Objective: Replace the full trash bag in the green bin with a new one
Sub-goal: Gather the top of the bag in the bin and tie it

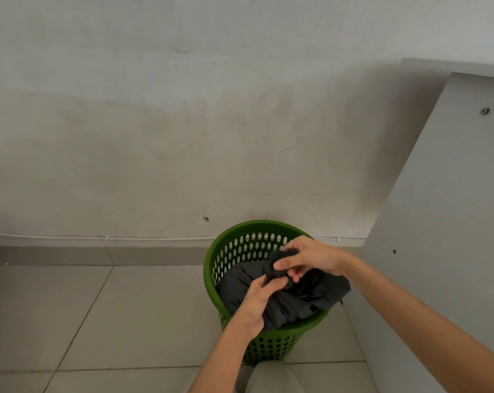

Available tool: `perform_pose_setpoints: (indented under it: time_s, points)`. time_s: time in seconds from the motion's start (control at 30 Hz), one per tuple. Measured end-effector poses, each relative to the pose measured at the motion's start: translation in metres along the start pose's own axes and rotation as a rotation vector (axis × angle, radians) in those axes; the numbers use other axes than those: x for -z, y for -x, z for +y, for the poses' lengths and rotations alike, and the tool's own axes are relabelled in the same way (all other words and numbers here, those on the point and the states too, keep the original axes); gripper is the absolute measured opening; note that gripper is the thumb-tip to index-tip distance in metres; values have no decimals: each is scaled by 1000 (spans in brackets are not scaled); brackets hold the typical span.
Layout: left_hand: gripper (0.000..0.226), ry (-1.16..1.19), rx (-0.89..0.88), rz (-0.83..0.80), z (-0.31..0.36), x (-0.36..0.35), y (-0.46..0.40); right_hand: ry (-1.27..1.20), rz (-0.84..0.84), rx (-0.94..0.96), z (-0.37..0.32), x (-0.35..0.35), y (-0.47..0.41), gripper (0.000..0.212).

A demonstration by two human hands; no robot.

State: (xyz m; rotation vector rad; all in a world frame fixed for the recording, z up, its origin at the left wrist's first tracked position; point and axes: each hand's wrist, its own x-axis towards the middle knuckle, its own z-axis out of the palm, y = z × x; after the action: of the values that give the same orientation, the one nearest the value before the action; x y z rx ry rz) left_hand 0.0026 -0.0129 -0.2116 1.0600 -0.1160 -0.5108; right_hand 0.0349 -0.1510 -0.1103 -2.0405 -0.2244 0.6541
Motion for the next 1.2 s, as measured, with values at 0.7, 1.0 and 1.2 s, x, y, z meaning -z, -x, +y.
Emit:
perform_pose_setpoints:
  time_s: [0.7,1.0,1.2]
  points:
    - [24,276,63,167,3,-8,-1,-604,227,-66,37,-36,8,8]
    - [49,285,71,95,16,-2,0,-696,115,-37,35,-26,10,10]
    - [36,301,60,17,13,-2,5,-488,107,-55,27,-27,12,9]
